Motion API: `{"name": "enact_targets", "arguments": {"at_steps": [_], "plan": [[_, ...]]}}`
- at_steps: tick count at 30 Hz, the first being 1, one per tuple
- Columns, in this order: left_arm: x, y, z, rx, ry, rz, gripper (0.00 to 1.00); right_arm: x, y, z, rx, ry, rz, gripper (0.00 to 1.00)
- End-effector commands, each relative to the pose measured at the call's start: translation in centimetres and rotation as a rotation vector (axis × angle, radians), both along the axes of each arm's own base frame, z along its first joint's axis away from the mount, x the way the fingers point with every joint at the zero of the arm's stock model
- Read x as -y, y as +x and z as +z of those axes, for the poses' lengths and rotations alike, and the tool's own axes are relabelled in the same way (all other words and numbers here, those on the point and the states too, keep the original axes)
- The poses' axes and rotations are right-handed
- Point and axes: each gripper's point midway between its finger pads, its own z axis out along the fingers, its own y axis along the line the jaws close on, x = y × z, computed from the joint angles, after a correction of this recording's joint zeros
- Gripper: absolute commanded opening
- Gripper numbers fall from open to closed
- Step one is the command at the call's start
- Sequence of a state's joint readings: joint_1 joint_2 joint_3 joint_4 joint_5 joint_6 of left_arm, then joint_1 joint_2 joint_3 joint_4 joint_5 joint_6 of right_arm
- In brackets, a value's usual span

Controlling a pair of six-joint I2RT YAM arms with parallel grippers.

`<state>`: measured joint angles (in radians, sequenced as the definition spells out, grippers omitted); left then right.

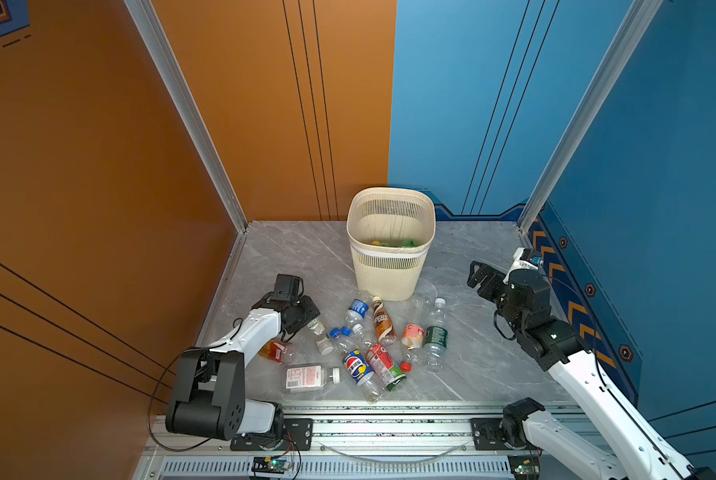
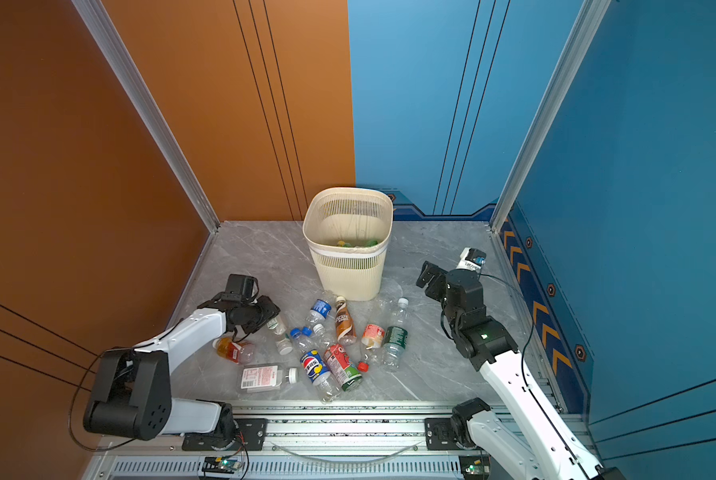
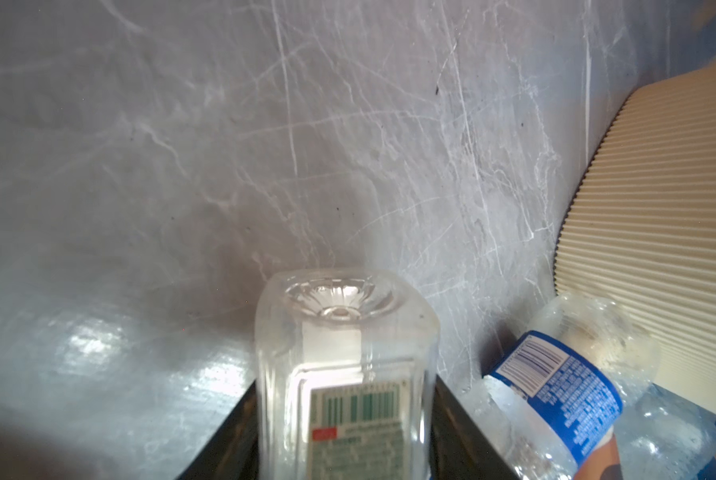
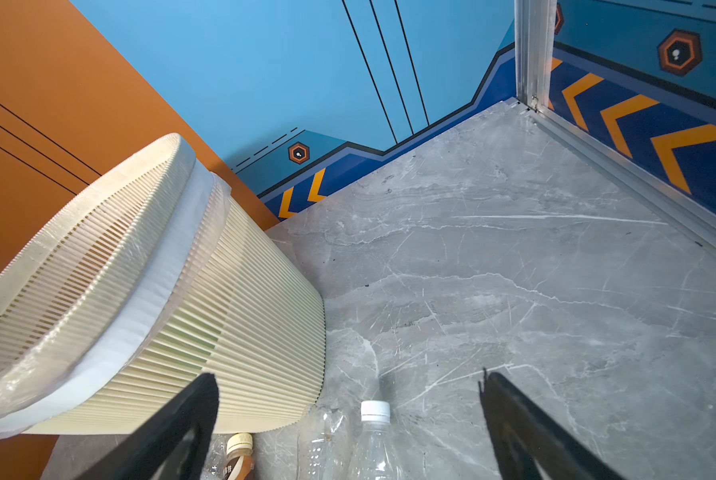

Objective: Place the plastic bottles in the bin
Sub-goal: 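Close the left gripper on the clear square water bottle, then lift the clear bottle with the left gripper and carry it over the wastebasket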

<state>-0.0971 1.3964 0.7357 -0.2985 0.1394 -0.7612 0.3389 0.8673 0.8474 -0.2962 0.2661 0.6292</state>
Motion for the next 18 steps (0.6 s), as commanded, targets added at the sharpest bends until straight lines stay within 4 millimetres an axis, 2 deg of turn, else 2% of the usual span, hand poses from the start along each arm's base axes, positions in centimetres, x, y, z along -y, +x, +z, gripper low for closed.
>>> {"name": "enact_targets", "arguments": {"at_steps": [1, 5, 8, 15, 16, 18], "plan": [[-0.4, 1.9, 2.0, 0.061, -0.021, 0.022, 0.46, 0.6, -0.5, -0.6, -0.018, 0.000, -0.020, 1.00], [-0.8, 3.5, 5.7, 0.161, -0.045, 0.041, 0.45, 0.5, -0.5, -0.6, -0.018, 0.003, -0.019, 1.00], [-0.9, 4.5, 9.6, 0.260, -0.069, 0.050, 0.44, 0.5, -0.4, -0.5, -0.016, 0.004, -0.019, 1.00], [-2.0, 5.8, 20.5, 0.537, -0.077, 0.095, 0.39, 0.3, -0.2, -0.5, -0.023, 0.007, -0.009, 1.00], [-2.1, 6.0, 22.9, 0.591, -0.078, 0.098, 0.38, 0.2, -0.2, -0.5, -0.024, 0.007, -0.007, 1.00], [-2.1, 6.3, 25.6, 0.647, -0.089, 0.096, 0.38, 0.3, -0.3, -0.5, -0.025, 0.007, -0.008, 0.99]]}}
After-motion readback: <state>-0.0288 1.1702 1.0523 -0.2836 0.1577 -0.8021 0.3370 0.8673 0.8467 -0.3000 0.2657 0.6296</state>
